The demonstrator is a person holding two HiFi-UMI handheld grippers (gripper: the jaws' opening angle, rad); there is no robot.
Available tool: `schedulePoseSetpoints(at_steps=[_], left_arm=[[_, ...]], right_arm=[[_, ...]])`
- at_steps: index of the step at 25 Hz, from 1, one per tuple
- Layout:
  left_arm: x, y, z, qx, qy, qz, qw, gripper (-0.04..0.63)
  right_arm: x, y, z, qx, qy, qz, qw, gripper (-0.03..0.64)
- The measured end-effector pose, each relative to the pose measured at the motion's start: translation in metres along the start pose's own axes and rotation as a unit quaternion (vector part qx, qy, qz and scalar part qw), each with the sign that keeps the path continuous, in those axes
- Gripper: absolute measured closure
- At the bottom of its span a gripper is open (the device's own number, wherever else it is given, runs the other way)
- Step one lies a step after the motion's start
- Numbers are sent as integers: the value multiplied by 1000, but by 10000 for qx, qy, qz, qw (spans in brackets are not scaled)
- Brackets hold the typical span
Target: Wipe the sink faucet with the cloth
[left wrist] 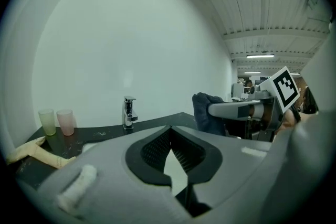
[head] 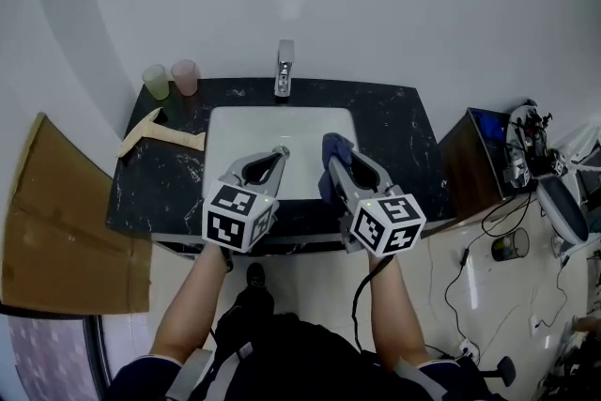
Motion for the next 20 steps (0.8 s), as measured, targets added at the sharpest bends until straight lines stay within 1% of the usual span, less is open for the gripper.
schedulePoseSetpoints(at_steps=[7,13,16,17,20], left_arm=[[-7,51,-60,192,-127,-33,9997,594],[-8,83,-93,319,-90,-145,9993,589],[-7,98,-104,267,-94,-160,9995,579],[-8,104,-107,239,-102,-170,9995,566],[-10,120,-115,51,-26,-191,9998,538]], right_arm=[[-15,63,8,272,-87,-165,9995,509],[-21,104,16,390,-139,-269,9988,509],[-23,117,24,319,-162,-279,9990,509],[-25,122,27,266,-183,-250,9992,509],[-30,136,38,100,-239,-154,9995,509]])
Point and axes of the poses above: the fingertips, and each gripper's own axes: y forward along the fingers, z to its right, x out of its underside, the point moved 8 cm from there along -y, backward along the fingers, and after that the axes turned 1 degree about -y, right-handed, at the moved point
